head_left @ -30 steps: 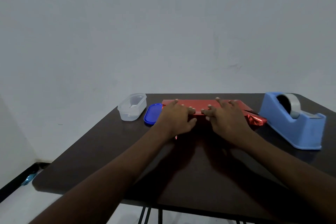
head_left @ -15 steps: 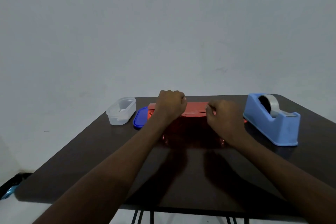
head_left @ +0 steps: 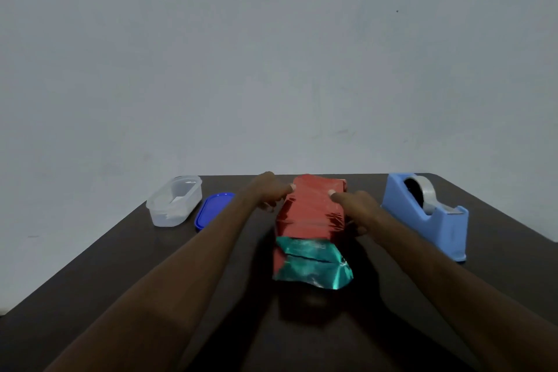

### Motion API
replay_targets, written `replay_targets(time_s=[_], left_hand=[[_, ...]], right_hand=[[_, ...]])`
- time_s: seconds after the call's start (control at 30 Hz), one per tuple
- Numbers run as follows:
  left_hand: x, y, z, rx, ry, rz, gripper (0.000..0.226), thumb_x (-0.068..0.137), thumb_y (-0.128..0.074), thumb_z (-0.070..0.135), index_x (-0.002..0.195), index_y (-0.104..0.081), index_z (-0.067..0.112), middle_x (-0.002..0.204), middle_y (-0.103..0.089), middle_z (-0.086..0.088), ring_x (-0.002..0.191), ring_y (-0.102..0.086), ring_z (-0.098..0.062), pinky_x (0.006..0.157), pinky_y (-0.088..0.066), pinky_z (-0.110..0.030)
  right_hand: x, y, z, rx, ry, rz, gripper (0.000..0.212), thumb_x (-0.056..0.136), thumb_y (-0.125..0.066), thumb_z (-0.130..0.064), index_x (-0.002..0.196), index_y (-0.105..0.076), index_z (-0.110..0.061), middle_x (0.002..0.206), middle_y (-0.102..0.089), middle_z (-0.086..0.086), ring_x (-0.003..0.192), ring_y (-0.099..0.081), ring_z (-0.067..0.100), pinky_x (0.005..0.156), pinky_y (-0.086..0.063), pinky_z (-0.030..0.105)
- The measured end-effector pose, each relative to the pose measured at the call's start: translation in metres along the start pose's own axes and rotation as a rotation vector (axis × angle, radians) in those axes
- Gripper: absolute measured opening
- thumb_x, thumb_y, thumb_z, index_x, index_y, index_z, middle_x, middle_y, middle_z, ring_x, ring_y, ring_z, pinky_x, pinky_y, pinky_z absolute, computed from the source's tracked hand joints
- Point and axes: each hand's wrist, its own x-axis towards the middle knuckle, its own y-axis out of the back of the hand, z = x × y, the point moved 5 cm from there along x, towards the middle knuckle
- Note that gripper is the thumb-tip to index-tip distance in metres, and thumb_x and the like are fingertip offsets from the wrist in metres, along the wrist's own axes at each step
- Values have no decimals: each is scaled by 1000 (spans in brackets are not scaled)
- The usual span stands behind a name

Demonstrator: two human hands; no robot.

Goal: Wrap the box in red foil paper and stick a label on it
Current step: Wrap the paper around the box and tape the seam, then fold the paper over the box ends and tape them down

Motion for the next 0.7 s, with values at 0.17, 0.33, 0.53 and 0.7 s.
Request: replay_targets(time_s=[0.17,0.33,0.53,0.7], left_hand=[[-15,7,4,-453,21,-48,38,88,-70,35,106,-65,2,106,-69,-17,79,-68,-24,62,-58,-30],[-10,51,34,-675,-145,20,75,75,-81,12,140,-43,10,122,-65,-13,98,-69,-22,76,-57,-30],[-25,96,84,-356,-387,197,75,63,-79,-6,130,-48,9,111,-66,-8,105,-64,-23,89,-56,-37],[-38,92,93,44,-399,396,84,58,-85,-2,133,-48,11,110,-64,-5,93,-59,-18,68,-43,-16]], right_hand=[[17,3,-22,185,-23,-63,28,94,-64,-29,106,-60,-4,89,-63,11,71,-60,21,59,-47,28],[24,31,-74,322,239,-84,46,89,-68,-9,129,-46,-1,107,-65,15,86,-63,21,70,-52,33],[16,66,-121,265,484,-71,74,83,-75,-4,142,-32,-17,124,-57,8,113,-60,23,97,-52,43],[13,65,-121,189,539,-92,66,74,-78,5,131,-52,-16,119,-64,7,112,-63,24,93,-54,37]])
